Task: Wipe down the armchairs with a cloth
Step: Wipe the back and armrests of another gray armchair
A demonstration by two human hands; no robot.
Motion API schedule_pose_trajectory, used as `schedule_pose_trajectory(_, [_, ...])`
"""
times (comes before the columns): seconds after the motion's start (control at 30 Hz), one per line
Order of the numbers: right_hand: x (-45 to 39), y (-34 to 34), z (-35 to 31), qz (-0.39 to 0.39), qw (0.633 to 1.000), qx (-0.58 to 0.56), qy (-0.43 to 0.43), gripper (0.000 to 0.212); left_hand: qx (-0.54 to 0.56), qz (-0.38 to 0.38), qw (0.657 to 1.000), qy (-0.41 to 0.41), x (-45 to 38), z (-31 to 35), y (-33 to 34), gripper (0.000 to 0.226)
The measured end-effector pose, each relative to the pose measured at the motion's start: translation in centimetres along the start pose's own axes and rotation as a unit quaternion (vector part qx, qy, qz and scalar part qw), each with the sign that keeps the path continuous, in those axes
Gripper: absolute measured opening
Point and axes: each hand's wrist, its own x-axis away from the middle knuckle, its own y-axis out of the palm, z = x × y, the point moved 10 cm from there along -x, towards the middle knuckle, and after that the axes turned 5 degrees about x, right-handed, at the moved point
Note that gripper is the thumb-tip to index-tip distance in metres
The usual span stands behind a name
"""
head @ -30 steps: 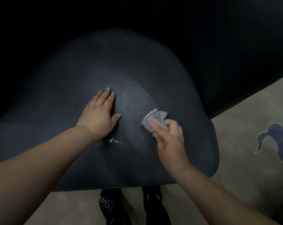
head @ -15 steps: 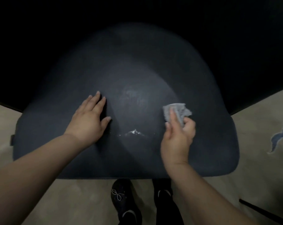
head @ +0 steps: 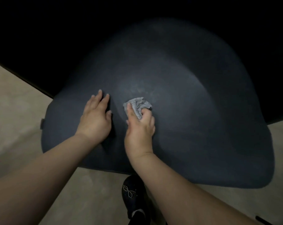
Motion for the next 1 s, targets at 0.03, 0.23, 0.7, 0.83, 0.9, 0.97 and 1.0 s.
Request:
schedule_pose_trajectory(0.03, [-0.2, 0.6, -0.4, -0.014, 1.000, -0.003, -0.012, 0.057, 0.005, 0.006, 1.000, -0.018, -0.1, -0.9, -0.5, 0.055])
schedule_pose_trajectory(0.23, [-0.3, -0.4, -2.1, -0.094, 0.974, 0.050, -0.197, 0.058, 0.000, 0.005, 1.000, -0.029, 0.7, -2.9, -1.3, 0.057])
schedule_pose_trajectory(0.7, [0.3, 1.9, -3.9, -0.074, 0.988, 0.011, -0.138, 0.058, 0.069, 0.037, 0.995, -0.056, 2.4, -4.1, -1.2, 0.053])
schedule_pose_trajectory(0.83, [3.3, 2.4, -5.1, -0.118, 0.958, 0.061, -0.253, 0.061, 0.082, 0.050, 0.992, -0.076, 3.4, -5.6, -1.9, 0.051])
schedule_pose_trajectory(0.9, [2.0, 0.8, -3.5, -0.094, 0.949, 0.103, -0.282, 0.056, 0.080, 0.052, 0.992, -0.079, 3.9, -6.2, -2.0, 0.051])
schedule_pose_trajectory(0.97, [-0.9, -1.6, -0.8, -0.048, 0.962, 0.124, -0.238, 0.054, 0.080, 0.050, 0.993, -0.073, 4.3, -6.4, -1.7, 0.051])
schedule_pose_trajectory(1.0, [-2.6, -2.9, 0.8, -0.026, 0.973, 0.123, -0.193, 0.054, 0.081, 0.049, 0.993, -0.071, 4.4, -6.4, -1.6, 0.051])
